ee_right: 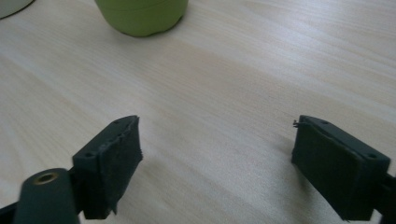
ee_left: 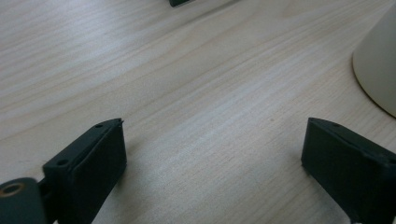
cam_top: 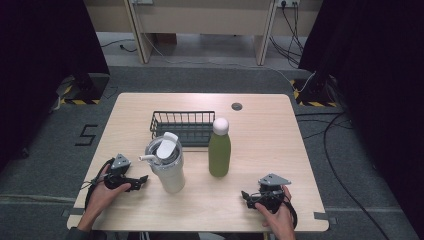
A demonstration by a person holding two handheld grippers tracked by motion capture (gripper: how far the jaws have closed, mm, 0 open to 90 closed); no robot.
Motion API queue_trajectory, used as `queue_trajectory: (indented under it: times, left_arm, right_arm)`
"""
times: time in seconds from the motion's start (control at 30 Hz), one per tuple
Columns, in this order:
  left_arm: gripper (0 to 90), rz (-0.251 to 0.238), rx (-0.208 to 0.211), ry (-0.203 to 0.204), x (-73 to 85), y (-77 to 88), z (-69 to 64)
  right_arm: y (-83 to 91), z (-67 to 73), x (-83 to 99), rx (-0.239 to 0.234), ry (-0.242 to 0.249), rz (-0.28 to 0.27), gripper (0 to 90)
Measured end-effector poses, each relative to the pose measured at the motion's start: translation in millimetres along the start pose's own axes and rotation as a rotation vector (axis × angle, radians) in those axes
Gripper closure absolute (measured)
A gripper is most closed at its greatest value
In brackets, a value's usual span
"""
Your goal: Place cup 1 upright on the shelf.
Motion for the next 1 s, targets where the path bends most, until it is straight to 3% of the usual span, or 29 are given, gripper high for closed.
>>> queue_trajectory:
  times: [0.1, 0.17, 0.33, 0.47, 0.67, 0.73, 1.0]
  left_arm:
    - [14.4, -0.012, 0.008, 0.004, -0.1, 1.3, 0.0]
    - [15.2, -0.034, 0.033, -0.001, 0.0, 3.9, -0.5]
    - [14.9, -0.078, 0.040, -0.019, 1.6, 11.8, -4.7]
    - [14.9, -0.143, 0.065, -0.025, 0.5, 23.3, -14.3]
    - [14.9, -0.194, 0.089, -0.036, 2.4, 34.3, -26.5]
    - [14.8, -0.233, 0.115, -0.026, 1.9, 40.0, -33.8]
    - [14.8, -0.281, 0.154, -0.064, 0.0, 45.6, -54.2]
  right_arm:
    - [1.4, -0.6, 0.7, -0.014, 0.004, 0.002, 15.3]
    - [3.4, -2.5, 1.6, -0.014, 0.010, 0.001, 15.3]
    - [7.1, -8.0, 3.6, -0.004, 0.019, -0.003, 15.4]
    - [13.4, -13.8, 4.7, 0.016, 0.020, -0.002, 15.5]
    - [17.5, -22.5, 8.8, 0.031, 0.030, 0.007, 15.5]
    - [17.0, -24.0, 11.0, 0.027, 0.020, 0.016, 15.4]
    - [14.5, -23.0, 13.0, 0.052, 0.047, 0.022, 14.0]
Point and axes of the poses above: each handheld gripper's, and its own axes: y roughly backward along the jaws, x roughly out of its underside, z roughly to its left, the point moved 5 cm from there along -y, roughly forward along the jaws, and after that the axes turned 1 degree about y, right-handed, at the moved point
